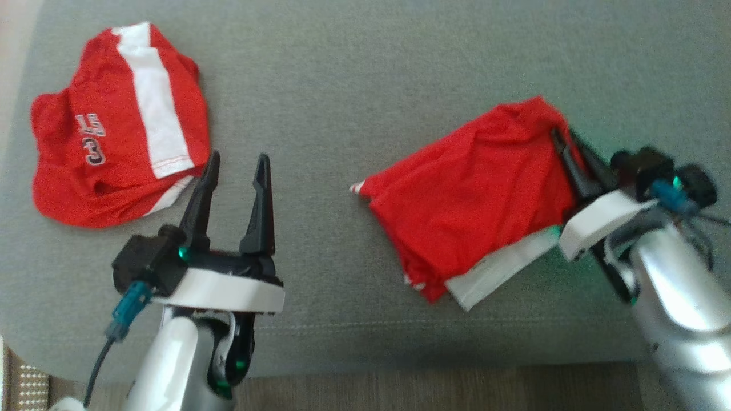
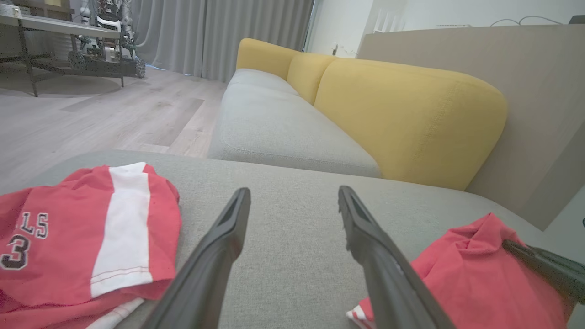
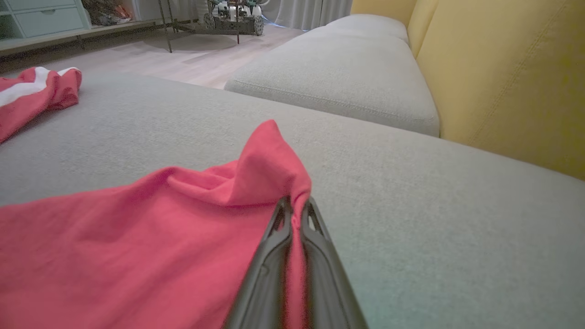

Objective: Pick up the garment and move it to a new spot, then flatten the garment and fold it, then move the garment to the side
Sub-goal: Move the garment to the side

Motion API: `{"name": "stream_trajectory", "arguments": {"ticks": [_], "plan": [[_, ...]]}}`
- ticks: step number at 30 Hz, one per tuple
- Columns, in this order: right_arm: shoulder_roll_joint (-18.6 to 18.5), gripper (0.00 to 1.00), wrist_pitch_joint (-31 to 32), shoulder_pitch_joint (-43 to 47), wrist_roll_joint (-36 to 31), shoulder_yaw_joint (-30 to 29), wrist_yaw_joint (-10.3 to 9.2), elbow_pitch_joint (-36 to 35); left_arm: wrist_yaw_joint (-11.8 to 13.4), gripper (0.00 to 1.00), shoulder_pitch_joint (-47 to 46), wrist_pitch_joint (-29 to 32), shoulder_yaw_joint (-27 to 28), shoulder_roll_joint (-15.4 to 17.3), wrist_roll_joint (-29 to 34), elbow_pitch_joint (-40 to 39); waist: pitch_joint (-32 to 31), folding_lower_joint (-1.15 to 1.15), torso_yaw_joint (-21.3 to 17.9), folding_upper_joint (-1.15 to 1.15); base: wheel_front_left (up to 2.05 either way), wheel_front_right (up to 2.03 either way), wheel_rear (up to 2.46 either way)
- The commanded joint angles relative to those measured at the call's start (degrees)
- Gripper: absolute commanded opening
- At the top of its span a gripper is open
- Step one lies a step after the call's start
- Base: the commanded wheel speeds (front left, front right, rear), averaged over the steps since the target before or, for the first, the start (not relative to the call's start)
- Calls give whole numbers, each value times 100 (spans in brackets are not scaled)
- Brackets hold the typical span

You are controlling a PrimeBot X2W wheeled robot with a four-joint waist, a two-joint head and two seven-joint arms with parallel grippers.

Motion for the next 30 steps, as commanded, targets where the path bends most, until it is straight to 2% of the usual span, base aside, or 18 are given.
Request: {"name": "stream_trajectory", "arguments": {"ticks": [1,7,13,17,19,22,26,30], "plan": [[-121,0,-76,-201,-39,94,-1,-165,-38,100,-285,-43,210,15,65,-214,127,0,-108,0,0,0,0],[-584,0,-26,-1156,104,270,-1,223,-196,100,-718,-43,160,15,246,-238,680,0,-460,0,0,0,0],[-1042,0,-22,-2029,347,171,-1,722,-318,100,-1194,-43,17,15,391,-264,1261,0,-808,0,0,0,0],[-1090,0,-51,-2389,620,-174,-1,924,-340,100,-1402,-43,-54,15,402,-289,1522,0,-991,0,0,0,0],[-1219,0,-61,-2501,328,-204,-1,952,-343,100,-1463,-43,-98,15,400,-303,1606,0,-1046,0,0,0,0],[-1181,0,-72,-2569,95,-672,-1,982,-330,100,-1529,-43,-171,15,384,-336,1687,0,-1066,0,0,0,0],[-1149,0,-75,-2498,-301,-1435,-1,718,-308,100,-1579,-43,-203,15,363,-366,1749,0,-1066,0,0,0,0],[-992,0,-76,-2324,-634,-1937,-1,465,-321,100,-1562,-43,-164,15,363,-402,1804,0,-1072,0,0,0,0]]}}
